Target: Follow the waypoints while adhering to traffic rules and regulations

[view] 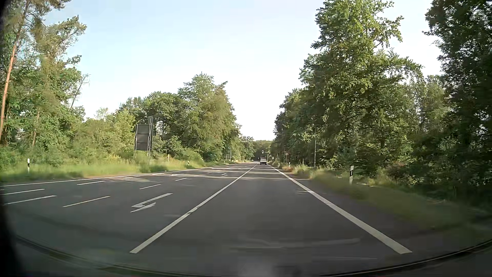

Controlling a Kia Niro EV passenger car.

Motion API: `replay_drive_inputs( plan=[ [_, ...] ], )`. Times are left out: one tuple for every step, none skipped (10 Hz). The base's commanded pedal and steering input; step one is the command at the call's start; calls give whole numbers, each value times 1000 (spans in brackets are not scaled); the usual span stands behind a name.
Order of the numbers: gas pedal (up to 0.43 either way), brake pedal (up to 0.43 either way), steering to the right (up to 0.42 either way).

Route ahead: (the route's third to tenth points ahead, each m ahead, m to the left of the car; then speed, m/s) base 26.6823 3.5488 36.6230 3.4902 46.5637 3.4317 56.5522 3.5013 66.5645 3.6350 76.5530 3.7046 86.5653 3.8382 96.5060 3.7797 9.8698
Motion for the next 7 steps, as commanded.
replay_drive_inputs(
  plan=[
    [319,30,7],
    [319,30,7],
    [319,30,7],
    [319,30,6],
    [319,30,6],
    [319,30,6],
    [319,30,5]
  ],
)
